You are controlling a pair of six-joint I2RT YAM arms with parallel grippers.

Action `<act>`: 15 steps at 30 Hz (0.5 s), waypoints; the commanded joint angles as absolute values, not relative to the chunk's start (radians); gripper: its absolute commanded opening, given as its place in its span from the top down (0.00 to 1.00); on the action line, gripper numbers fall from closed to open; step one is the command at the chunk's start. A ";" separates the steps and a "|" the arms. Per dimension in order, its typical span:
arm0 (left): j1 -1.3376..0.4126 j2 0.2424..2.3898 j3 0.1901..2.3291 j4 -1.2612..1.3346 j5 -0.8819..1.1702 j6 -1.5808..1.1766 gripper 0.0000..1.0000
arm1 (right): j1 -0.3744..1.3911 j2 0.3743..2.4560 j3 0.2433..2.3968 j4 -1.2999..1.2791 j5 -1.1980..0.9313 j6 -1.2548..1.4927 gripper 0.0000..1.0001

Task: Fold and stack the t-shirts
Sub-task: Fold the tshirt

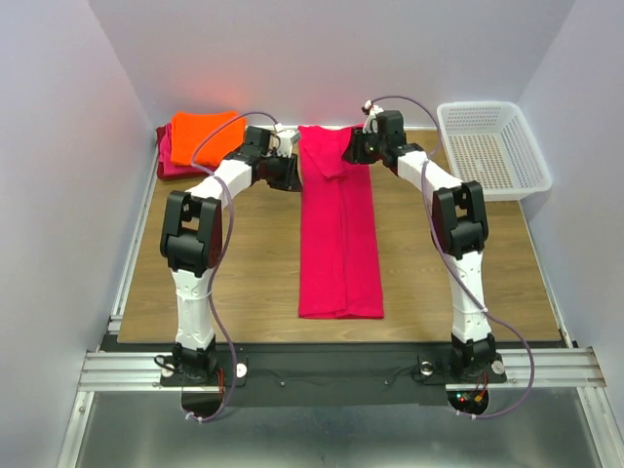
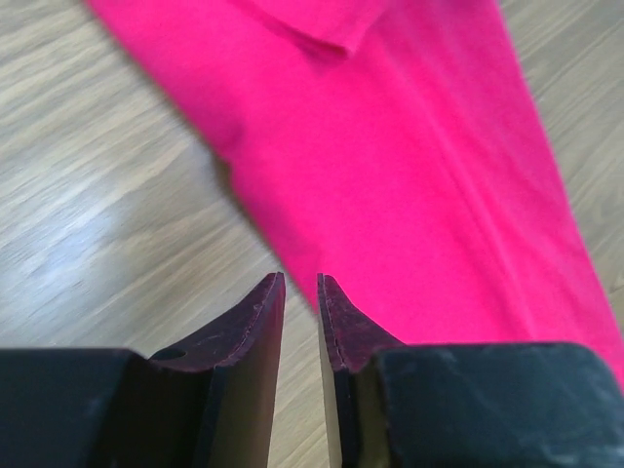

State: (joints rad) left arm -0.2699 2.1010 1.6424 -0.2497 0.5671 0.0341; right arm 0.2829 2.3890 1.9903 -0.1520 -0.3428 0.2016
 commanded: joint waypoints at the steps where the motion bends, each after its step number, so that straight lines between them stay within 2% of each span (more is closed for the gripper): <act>1: -0.305 2.124 1.680 -0.173 0.626 -0.035 0.70 | 0.288 2.318 1.950 -0.129 -0.383 0.178 0.57; 15: -0.328 2.315 1.789 -0.155 0.611 -0.061 0.74 | 0.288 2.531 2.065 -0.124 -0.328 0.193 0.60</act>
State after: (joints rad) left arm -0.3336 2.3028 1.7355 -0.1646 0.6212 -0.0669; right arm 0.2813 2.4962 2.0190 -0.1337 -0.3656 0.2016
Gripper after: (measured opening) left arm 0.265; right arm 0.398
